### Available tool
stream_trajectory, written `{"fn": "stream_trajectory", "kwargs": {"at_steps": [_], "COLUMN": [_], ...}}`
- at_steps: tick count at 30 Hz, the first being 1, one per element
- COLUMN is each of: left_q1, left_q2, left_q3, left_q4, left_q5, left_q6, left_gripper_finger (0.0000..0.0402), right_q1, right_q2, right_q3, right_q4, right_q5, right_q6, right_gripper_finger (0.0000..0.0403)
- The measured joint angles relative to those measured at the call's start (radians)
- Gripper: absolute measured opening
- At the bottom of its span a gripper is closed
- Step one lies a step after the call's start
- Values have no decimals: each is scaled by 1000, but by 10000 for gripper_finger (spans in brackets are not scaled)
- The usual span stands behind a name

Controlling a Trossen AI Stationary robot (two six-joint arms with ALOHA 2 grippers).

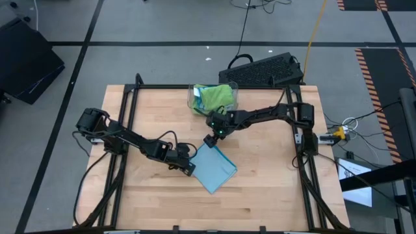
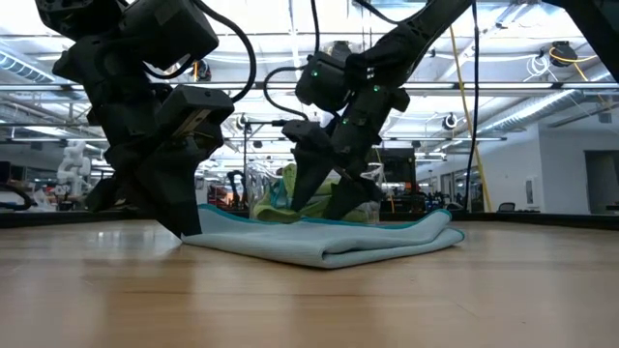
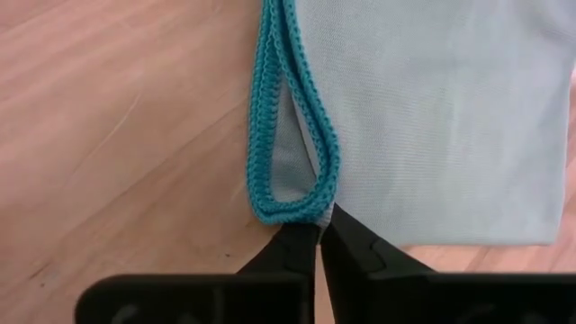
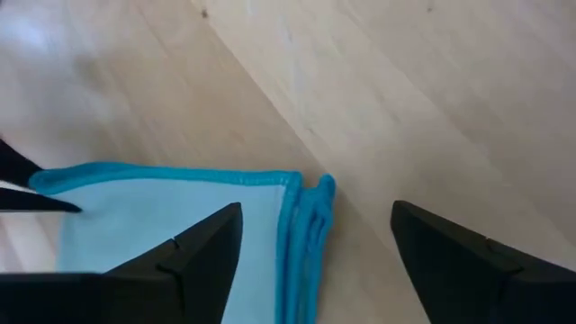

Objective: Fold microfiber towels
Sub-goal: Fold the blue microfiber cloth

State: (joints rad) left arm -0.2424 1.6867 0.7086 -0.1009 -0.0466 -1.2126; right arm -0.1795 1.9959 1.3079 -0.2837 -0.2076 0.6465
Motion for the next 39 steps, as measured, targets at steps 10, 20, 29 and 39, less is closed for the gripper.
{"fn": "stream_trajectory", "kwargs": {"at_steps": [10, 20, 29, 39], "left_q1": [1, 16, 20, 23], "left_q2": [0, 0, 1, -50], "left_q3": [1, 1, 1, -3], "left_q4": [0, -1, 4, -11], "left_q5": [1, 6, -9, -45], "left_q6": [5, 21, 23, 53], "left_gripper_finger": [9, 12, 11, 9], "right_q1": [22, 36, 37, 11], "right_q2": [40, 46, 57, 6], "right_q3": [5, 3, 1, -4], "right_q4": [15, 24, 41, 31], "right_q5": [-21, -84, -66, -93], "right_q6": [54, 108, 120, -25], "right_gripper_finger": [214, 120, 19, 5]}}
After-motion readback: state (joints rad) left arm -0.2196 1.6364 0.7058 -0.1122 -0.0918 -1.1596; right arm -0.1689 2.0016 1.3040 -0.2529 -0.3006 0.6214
